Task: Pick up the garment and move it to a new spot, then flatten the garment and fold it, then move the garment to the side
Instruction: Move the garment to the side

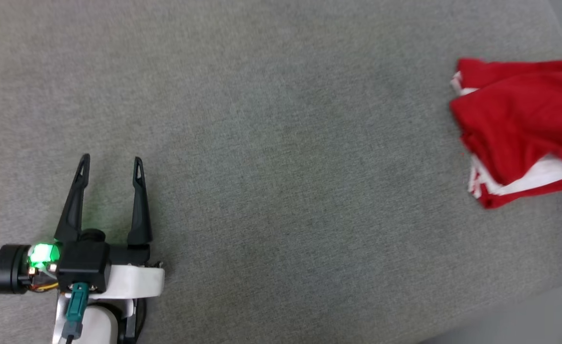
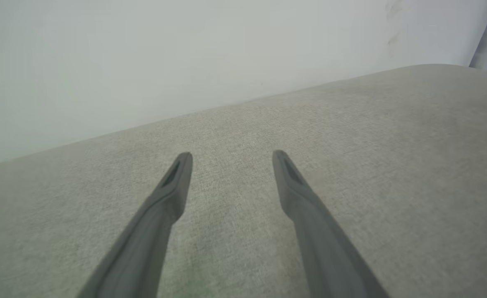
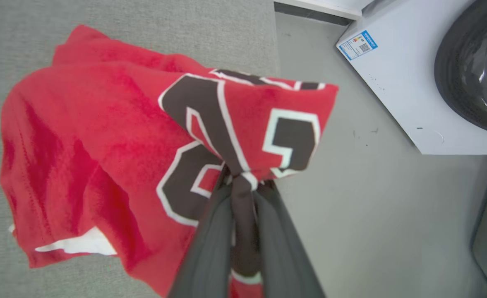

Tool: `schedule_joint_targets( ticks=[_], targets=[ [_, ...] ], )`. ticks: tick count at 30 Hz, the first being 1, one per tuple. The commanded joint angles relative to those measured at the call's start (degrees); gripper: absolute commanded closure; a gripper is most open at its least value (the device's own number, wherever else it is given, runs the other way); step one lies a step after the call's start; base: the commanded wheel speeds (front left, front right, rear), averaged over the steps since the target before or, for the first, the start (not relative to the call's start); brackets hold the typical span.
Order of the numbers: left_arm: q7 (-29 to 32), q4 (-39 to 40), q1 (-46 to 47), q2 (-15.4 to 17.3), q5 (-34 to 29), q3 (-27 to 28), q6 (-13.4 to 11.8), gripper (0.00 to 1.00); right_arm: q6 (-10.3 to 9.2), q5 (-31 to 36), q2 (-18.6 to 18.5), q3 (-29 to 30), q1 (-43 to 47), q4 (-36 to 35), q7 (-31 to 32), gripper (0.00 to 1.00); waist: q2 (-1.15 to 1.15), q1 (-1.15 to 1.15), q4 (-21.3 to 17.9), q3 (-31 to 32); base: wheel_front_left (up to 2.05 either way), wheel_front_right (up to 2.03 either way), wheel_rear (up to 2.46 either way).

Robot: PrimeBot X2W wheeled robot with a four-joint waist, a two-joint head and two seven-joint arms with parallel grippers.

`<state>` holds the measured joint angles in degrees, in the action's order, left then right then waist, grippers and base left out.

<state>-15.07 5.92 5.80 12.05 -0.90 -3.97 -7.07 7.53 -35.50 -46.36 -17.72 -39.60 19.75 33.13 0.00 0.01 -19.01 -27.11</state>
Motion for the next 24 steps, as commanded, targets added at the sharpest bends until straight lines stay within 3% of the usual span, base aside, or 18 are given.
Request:
schedule_joint_targets(
  ticks=[1, 4, 8, 9, 10, 16, 20, 24],
  targets=[
    [-0.1, 0.5, 1.2, 0.5, -0.4, -0.2, 0.0, 0.0, -0.09, 1.9, 0.3, 1.5, -2.0, 2.4, -0.8, 1.0, 0.0, -0.01, 0.2, -3.0, 0.0, 0.0, 0.0],
    [-0.1, 1.5, 2.5, 1.3, -0.4, -0.5, -0.5, 0.0, -0.08, 6.1, 2.6, 6.8, -5.2, 10.3, -3.0, 1.0, 0.0, -0.01, 1.2, -5.7, 0.0, 0.0, 0.0],
    [-0.1, 2.0, 2.8, 1.6, -0.2, -0.6, -1.1, 0.0, -0.09, 10.5, 4.9, 10.1, -7.1, 15.0, -5.8, 1.0, 0.0, -0.01, 1.9, -6.6, 0.0, 0.0, 0.0],
    [-0.1, 2.1, 2.8, 1.5, -0.1, -0.7, -1.2, 0.0, -0.08, 11.5, 5.7, 10.5, -7.0, 16.1, -6.0, 0.74, 0.0, -0.01, 2.1, -6.5, 0.0, 0.0, 0.0],
    [-0.1, 2.1, 2.8, 1.4, 0.0, -0.8, -1.3, 0.0, -0.08, 12.4, 6.3, 10.9, -7.1, 17.0, -6.5, 0.0, 0.0, -0.01, 2.4, -6.2, 0.0, 0.0, 0.0],
    [-0.1, 2.0, 1.5, 0.2, 0.6, -1.5, -2.5, 0.0, -0.09, 19.6, 6.5, 13.6, -8.8, 19.2, -12.3, 0.0, 0.0, -0.01, 3.4, -2.5, 0.0, 0.0, 0.0],
    [-0.1, 1.5, 0.4, -1.0, 1.0, -2.2, -3.0, 0.0, -0.09, 26.2, 6.5, 16.0, -9.9, 18.2, -20.4, 0.0, 0.0, -0.01, 4.6, 1.2, 0.0, 0.0, 0.0],
    [-0.1, 1.0, -1.1, -2.1, 1.6, -2.3, -3.6, 0.0, -0.08, 30.7, 9.3, 19.0, -9.9, 15.6, -29.0, 0.0, 0.0, -0.01, 6.3, 5.0, 0.0, 0.0, 0.0]
  ],
)
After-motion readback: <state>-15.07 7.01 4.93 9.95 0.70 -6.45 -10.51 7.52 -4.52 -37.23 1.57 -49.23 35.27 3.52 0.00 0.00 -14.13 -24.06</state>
